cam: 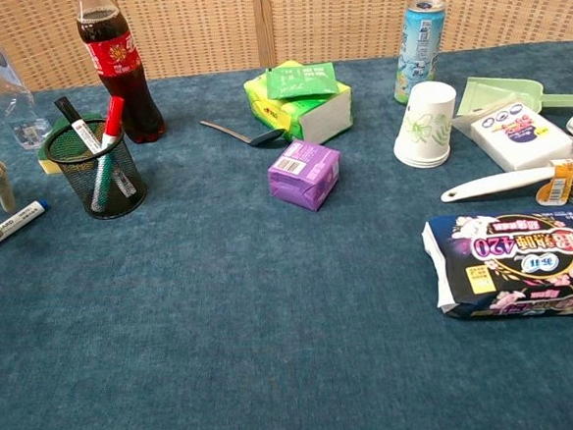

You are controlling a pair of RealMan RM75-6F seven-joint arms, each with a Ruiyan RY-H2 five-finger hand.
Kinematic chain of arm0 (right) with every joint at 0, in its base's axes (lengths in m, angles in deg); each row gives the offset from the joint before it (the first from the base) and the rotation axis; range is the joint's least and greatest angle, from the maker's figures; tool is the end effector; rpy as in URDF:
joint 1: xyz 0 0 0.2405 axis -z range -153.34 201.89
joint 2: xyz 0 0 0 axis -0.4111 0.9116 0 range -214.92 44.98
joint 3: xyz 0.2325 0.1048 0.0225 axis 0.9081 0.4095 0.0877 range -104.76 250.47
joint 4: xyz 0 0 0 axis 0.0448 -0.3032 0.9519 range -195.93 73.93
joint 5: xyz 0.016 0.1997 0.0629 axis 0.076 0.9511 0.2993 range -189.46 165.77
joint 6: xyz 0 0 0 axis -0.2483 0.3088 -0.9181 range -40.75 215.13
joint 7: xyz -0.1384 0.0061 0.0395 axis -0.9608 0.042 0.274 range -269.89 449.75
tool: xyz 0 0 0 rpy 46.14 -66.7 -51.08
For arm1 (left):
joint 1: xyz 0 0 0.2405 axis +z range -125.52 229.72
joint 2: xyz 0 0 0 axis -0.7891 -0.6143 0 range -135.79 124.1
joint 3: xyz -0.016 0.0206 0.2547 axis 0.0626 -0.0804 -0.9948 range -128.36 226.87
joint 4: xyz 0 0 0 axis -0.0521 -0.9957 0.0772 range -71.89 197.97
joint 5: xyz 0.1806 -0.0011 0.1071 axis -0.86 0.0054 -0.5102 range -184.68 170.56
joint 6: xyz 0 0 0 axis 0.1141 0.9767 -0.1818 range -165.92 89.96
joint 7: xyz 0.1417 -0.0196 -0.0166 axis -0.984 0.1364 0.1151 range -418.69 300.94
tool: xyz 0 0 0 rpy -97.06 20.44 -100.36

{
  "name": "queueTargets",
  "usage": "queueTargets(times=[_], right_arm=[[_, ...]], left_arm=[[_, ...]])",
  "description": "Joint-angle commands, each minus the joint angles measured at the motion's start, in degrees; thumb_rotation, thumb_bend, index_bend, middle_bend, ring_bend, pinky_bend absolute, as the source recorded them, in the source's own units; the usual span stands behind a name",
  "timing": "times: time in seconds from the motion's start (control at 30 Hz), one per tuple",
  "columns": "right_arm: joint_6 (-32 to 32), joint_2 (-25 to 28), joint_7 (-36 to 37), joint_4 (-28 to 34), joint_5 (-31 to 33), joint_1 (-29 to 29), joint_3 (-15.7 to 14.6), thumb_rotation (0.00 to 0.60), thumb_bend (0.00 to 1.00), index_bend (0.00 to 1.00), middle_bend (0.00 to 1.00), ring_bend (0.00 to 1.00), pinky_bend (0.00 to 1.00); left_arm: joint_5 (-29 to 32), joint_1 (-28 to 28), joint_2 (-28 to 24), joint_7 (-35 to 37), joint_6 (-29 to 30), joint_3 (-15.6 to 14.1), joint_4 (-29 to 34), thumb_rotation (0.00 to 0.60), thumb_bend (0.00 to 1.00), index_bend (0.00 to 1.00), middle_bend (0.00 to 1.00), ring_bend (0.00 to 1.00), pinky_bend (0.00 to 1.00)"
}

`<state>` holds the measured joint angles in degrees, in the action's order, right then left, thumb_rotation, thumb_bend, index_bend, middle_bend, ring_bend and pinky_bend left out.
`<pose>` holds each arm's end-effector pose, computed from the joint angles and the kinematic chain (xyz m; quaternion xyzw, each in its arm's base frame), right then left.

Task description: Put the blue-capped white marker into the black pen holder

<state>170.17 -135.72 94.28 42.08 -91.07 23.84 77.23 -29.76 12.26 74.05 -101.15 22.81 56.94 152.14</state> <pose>-0.3142 -0.1599 0.2188 0.5378 -0.4424 0.3577 0.6222 -0.2661 0.3333 0.0413 -0.6283 -0.4936 -0.1293 0.5872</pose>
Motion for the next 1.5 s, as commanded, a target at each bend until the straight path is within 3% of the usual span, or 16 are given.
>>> queueTargets(times=[0.03,0.77,1.17,1.5], right_arm=[[-0.1,0.0,0.2,-0.1,-0.1,0.0,0.0,0.600,0.00,0.07,0.00,0.00,0.00],[0.6,0.9,3.3,-0.4,-0.3,0.5,0.1,0.600,0.00,0.07,0.00,0.00,0.00],[0.9,1.3,4.8,-0.6,-0.8,0.7,0.1,0.600,0.00,0.07,0.00,0.00,0.00],[0.5,1.3,4.9,-0.5,-1.2,0.5,-0.2,0.600,0.00,0.07,0.00,0.00,0.00]], left_arm=[[0.6,-0.4,0.4,-0.8,0.7,-0.3,0.2,0.600,0.36,0.37,0.00,0.00,0.00],[0.2,-4.5,5.7,-4.4,3.2,-0.5,5.2,0.600,0.36,0.37,0.00,0.00,0.00],[-1.4,-4.2,5.0,-4.3,6.3,-1.4,7.4,0.600,0.36,0.37,0.00,0.00,0.00],[-2.1,-1.7,3.7,-0.7,4.8,-2.7,5.4,0.600,0.36,0.37,0.00,0.00,0.00]])
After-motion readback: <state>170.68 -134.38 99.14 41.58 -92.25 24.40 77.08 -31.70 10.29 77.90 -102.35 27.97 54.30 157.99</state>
